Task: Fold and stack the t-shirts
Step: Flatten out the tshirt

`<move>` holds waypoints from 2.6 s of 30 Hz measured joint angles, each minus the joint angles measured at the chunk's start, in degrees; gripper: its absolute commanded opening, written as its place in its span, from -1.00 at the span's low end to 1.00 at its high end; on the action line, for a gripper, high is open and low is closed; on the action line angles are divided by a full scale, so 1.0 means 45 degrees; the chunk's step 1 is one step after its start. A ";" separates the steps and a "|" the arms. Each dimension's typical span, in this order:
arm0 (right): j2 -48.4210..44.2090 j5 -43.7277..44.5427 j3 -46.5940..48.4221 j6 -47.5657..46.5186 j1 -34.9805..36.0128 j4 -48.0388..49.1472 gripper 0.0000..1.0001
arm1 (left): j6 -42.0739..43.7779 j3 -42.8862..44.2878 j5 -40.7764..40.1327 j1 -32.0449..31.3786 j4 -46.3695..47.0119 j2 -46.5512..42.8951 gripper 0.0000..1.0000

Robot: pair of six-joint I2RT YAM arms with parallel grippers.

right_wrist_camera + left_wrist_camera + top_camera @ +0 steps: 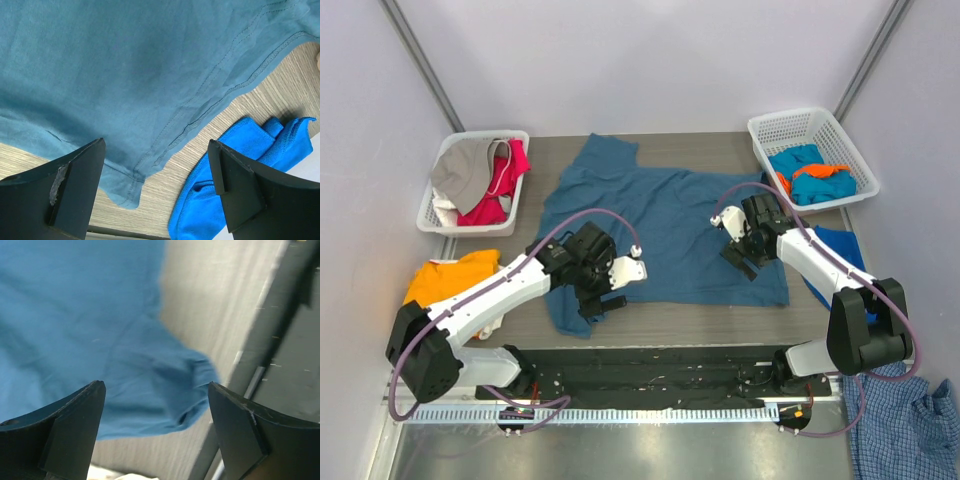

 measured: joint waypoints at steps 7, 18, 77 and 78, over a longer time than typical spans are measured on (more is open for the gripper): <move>0.0000 0.0073 -0.0015 0.0117 0.0121 -0.0029 0.82 | -0.0121 -0.0083 0.0510 -0.0495 0.0063 0.1132 0.63; -0.0369 0.0277 -0.0267 0.0087 0.0155 -0.0107 0.82 | -0.0194 -0.0228 0.0568 -0.0505 0.1059 0.2730 0.13; 0.1078 0.0500 -0.0879 0.0063 0.0160 0.1535 0.82 | 0.0204 -0.4313 -0.7028 -0.2778 0.4090 -0.2220 0.52; 0.1302 0.0549 -0.0879 0.0058 0.0160 0.1671 0.81 | 0.0233 -0.4371 -0.7043 -0.2778 0.4061 -0.2331 0.52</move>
